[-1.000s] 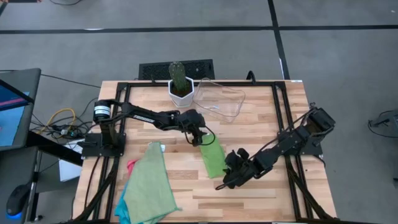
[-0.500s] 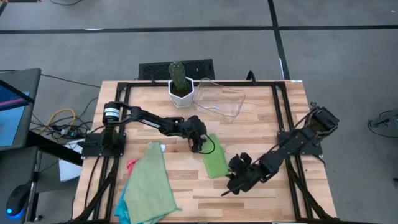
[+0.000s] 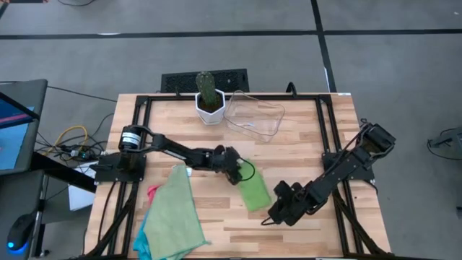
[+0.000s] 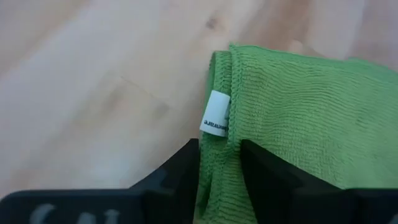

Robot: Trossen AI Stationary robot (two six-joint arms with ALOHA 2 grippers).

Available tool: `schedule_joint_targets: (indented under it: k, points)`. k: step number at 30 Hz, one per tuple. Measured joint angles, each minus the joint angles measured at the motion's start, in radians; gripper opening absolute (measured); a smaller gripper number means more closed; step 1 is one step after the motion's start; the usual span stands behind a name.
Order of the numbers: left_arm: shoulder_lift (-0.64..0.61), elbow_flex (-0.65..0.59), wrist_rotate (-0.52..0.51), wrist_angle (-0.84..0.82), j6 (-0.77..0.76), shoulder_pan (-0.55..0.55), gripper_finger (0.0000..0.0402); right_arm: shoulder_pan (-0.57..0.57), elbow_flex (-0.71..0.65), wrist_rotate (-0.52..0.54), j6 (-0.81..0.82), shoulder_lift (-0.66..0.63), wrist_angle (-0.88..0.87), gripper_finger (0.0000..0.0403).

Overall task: Fold microfiber towels
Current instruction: Fold the green towel

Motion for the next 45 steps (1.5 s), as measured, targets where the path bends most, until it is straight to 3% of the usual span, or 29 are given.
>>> schedule_joint_targets:
  k: [4,8,16,23,27,36,39,45]
  points:
    - [0.001,-0.001,-0.006,0.013,-0.091,-0.051,0.0106,-0.002,0.000,-0.102,-0.028,-0.014,0.012,0.0169]
    - [0.002,-0.004,-0.037,0.058,-0.211,-0.103,0.0105,0.015,0.000,-0.102,-0.002,-0.019,0.029,0.0173]
    - [0.006,-0.005,-0.037,0.132,-0.284,-0.204,0.0105,0.087,0.000,-0.097,0.109,-0.019,-0.052,0.0160]
    - [-0.004,-0.005,-0.037,0.128,-0.288,-0.220,0.0105,0.069,0.000,0.045,0.088,-0.019,-0.107,0.0151]
    - [-0.037,-0.007,-0.001,0.106,-0.257,-0.209,0.0105,0.023,-0.005,0.056,0.049,-0.018,-0.150,0.0147]
    - [-0.125,-0.005,-0.027,0.033,-0.170,-0.187,0.0105,-0.152,-0.012,0.214,-0.203,-0.073,-0.282,0.0145]
    - [-0.149,-0.004,-0.029,-0.024,-0.143,-0.174,0.0105,-0.174,-0.011,0.130,-0.233,-0.153,-0.281,0.0146]
    - [-0.173,-0.003,0.075,-0.098,-0.066,-0.134,0.0105,-0.122,-0.011,-0.204,-0.132,-0.351,-0.372,0.0137]
